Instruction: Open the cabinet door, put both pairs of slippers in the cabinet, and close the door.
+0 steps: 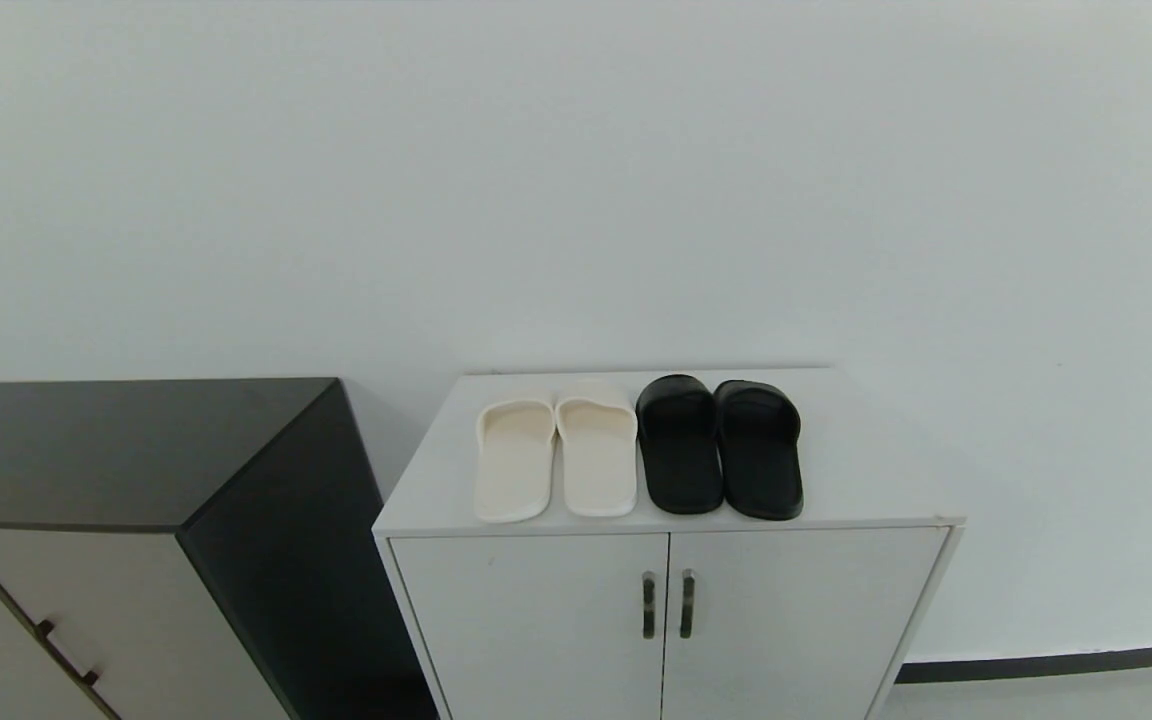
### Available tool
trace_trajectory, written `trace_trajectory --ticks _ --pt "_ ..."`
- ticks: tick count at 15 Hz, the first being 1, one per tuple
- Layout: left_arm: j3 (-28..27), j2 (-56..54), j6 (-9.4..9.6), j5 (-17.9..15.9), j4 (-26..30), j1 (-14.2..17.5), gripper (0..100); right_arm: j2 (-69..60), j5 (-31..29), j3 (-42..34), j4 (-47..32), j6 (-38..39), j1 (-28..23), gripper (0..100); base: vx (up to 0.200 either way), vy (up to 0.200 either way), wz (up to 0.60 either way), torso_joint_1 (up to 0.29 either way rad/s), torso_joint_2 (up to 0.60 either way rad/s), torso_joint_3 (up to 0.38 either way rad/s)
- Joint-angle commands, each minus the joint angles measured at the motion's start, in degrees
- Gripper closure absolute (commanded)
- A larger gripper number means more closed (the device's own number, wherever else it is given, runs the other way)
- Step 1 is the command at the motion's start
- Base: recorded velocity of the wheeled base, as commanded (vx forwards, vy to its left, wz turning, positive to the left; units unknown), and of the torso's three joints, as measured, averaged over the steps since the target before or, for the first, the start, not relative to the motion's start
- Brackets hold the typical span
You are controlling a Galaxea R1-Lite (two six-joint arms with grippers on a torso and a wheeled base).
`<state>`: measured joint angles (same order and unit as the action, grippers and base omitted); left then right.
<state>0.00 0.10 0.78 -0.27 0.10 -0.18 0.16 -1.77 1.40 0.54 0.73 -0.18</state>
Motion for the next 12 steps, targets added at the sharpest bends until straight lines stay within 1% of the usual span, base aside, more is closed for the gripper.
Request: trace_trajectory --ticks 1,2,3,4,5,6,7,8,9,10,11,12 --pt "0.0 0.0 0.01 0.0 0.0 0.0 100 7.3 0.7 19.1 -1.5 8.1 1.0 0 0.000 0.000 0.00 0.000 0.00 0.000" --pt "0.0 0.0 0.01 0.0 0.0 0.0 100 12.8 4.1 23.7 -5.6 7.4 1.6 0 0.000 0.000 0.00 0.000 0.00 0.000" --pt "0.0 0.0 0.01 0.0 0.0 0.0 100 19.0 8.7 24.2 -6.7 6.7 1.6 0 0.000 0.000 0.00 0.000 0.00 0.000" --pt "0.0 0.0 0.01 0.0 0.0 0.0 100 24.5 11.9 24.0 -5.5 5.9 1.7 0 0.000 0.000 0.00 0.000 0.00 0.000" --pt "0.0 0.0 0.01 0.0 0.0 0.0 100 32.9 14.2 23.9 -1.6 5.6 2.3 0 0.000 0.000 0.00 0.000 0.00 0.000" --pt "0.0 0.0 0.01 0.0 0.0 0.0 100 37.7 14.3 23.6 1.7 5.6 3.1 0 0.000 0.000 0.00 0.000 0.00 0.000" --pt "0.0 0.0 0.01 0.0 0.0 0.0 100 46.1 13.9 23.1 8.6 6.0 7.0 0 0.000 0.000 0.00 0.000 0.00 0.000" --pt "0.0 0.0 0.01 0.0 0.0 0.0 100 49.3 13.6 23.0 10.9 6.3 9.2 0 0.000 0.000 0.00 0.000 0.00 0.000" --pt "0.0 0.0 -0.08 0.0 0.0 0.0 100 54.6 9.9 23.4 13.1 8.7 15.8 0 0.000 0.000 0.00 0.000 0.00 0.000" --pt "0.0 0.0 -0.16 0.0 0.0 0.0 100 57.8 4.3 24.2 14.9 11.2 23.7 0 0.000 0.000 0.00 0.000 0.00 0.000" --pt "0.0 0.0 -0.16 0.0 0.0 0.0 100 61.0 -1.8 25.1 17.4 14.3 30.6 0 0.000 0.000 0.00 0.000 0.00 0.000" --pt "0.0 0.0 -0.16 0.0 0.0 0.0 100 64.5 -6.8 26.4 19.3 16.4 35.4 0 0.000 0.000 0.00 0.000 0.00 0.000"
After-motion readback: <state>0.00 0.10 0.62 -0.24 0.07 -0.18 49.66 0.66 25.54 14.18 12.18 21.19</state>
